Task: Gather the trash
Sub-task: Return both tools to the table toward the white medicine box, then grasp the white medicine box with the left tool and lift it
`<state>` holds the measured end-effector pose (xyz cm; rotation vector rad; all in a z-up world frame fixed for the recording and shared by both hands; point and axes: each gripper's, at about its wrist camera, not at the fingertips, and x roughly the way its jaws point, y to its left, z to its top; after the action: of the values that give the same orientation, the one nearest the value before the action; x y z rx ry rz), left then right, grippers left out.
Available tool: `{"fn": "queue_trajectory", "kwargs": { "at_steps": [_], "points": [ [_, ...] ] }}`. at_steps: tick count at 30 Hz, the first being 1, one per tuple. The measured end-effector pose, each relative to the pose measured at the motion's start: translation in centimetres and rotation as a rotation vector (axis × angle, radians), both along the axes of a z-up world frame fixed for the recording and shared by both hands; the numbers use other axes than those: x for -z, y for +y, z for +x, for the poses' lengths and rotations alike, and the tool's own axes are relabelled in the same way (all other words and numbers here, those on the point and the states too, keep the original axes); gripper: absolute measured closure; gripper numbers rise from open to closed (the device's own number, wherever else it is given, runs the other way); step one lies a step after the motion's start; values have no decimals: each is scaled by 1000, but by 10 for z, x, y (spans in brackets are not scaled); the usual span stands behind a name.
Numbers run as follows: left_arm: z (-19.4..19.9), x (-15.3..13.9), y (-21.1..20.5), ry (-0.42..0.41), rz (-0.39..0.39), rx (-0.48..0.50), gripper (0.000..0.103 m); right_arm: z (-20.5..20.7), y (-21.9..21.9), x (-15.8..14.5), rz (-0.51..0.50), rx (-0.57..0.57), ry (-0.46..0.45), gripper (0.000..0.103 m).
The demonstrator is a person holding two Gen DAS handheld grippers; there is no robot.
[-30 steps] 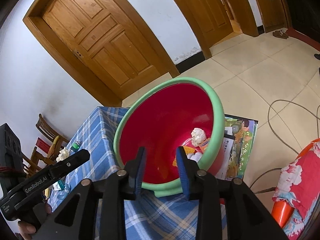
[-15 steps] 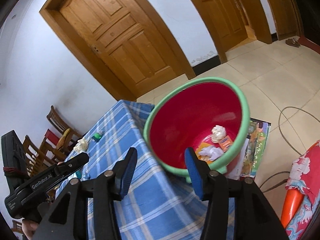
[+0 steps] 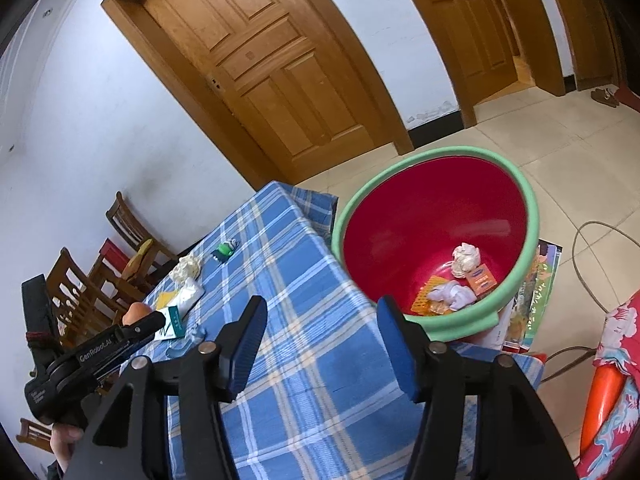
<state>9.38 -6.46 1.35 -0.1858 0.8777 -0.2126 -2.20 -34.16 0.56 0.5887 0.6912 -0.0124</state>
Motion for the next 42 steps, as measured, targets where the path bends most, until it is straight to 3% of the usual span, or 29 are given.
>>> {"fn": "queue_trajectory", "kwargs": {
  "at_steps": [10, 13, 16, 24, 27, 33, 42],
  "points": [
    [35, 12, 43, 17, 16, -144, 53, 11, 5, 11, 5, -10, 35, 40],
    [49, 13, 54, 26, 2, -218, 40, 15, 6, 15, 8, -20, 44, 40],
    [65, 18, 59, 45, 43, -287, 33, 18, 7, 18, 11, -31, 49, 39],
    [89, 47, 70, 117, 84, -401, 32, 21, 2, 29, 28, -34, 68, 39],
    [86, 49, 71, 106, 133, -449, 24, 22, 0, 30, 28, -30, 70, 39],
    [77, 61, 81, 160, 62, -470, 16, 22, 2, 31, 29, -37, 73, 39],
    [74, 54, 78, 154, 42, -441, 16, 21, 5, 31, 32, -48, 66, 39]
  ]
}}
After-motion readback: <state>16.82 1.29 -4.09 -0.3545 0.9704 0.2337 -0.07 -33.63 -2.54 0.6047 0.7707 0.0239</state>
